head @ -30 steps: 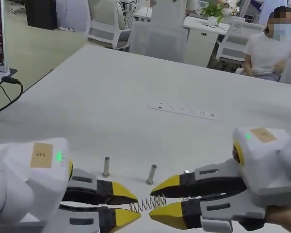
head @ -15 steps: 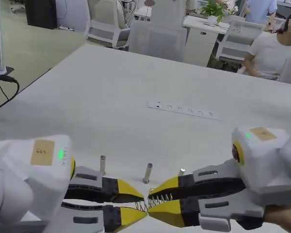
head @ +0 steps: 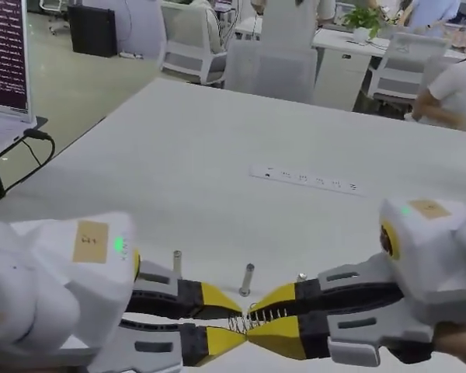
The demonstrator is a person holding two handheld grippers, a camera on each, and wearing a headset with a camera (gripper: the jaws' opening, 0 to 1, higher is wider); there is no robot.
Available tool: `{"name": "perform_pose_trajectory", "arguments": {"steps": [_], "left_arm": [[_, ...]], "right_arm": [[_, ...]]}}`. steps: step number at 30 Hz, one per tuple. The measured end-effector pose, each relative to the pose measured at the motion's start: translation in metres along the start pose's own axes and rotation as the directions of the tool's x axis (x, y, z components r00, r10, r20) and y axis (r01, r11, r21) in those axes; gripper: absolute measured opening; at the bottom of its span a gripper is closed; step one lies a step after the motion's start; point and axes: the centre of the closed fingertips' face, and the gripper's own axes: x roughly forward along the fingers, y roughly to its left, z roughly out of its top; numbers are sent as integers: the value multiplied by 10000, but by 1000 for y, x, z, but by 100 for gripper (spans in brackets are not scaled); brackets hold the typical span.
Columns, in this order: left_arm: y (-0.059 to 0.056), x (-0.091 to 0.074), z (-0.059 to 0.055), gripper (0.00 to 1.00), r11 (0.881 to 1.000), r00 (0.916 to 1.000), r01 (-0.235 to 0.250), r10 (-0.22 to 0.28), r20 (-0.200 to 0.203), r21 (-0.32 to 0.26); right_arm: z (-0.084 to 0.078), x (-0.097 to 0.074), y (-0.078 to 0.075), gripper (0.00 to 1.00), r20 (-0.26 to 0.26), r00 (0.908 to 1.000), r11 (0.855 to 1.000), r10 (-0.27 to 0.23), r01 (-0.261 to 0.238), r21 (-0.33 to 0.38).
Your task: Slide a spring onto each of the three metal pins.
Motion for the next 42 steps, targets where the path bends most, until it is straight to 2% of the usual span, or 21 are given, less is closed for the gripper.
{"name": "perform_pose_trajectory", "arguments": {"steps": [7, 15, 20, 22, 23, 25, 28, 31, 37, 42], "left_arm": [[8, -2, -4, 3, 9993, 9994, -334, 333, -79, -139], [11, 8, -6, 3, 9994, 9995, -218, 224, -202, 284], [13, 9, -4, 3, 9995, 9998, -176, 177, -35, 277], [14, 9, -5, 3, 9995, 9999, -169, 170, -18, 285], [15, 9, -6, 3, 9994, 9998, -173, 175, -59, 294], [17, 8, -8, 3, 9995, 9997, -190, 193, -147, 240], [21, 6, -12, 3, 9995, 9995, -277, 279, -178, 118], [22, 3, -15, 5, 9995, 9995, -291, 290, -133, -82], [24, -1, -24, 11, 9987, 9993, -308, 300, -214, -395], [32, -11, -33, 17, 9933, 9972, -728, 710, -227, -902]], "right_arm": [[2, 6, -5, 9, -78, 9999, 9998, 123, -125, -137], [5, 2, -8, 8, -427, 9991, 10000, 13, -16, -76], [6, -1, -11, 8, -831, 9965, 10000, -40, 37, -35], [6, 1, -12, 8, -1140, 9935, 10000, -50, 42, -76], [5, 3, -13, 8, -1477, 9890, 9999, -66, 49, -119], [6, 7, -14, 8, -1819, 9833, 9994, -98, 38, -335], [7, 10, -15, 8, -2057, 9785, 9991, -148, 64, -415], [6, 15, -19, 8, -2629, 9645, 9978, -239, 70, -653], [8, 26, -22, 8, -3329, 9424, 9936, -322, -58, -1125], [15, 33, -24, 8, -3714, 9277, 9892, -380, -177, -1455]]}}
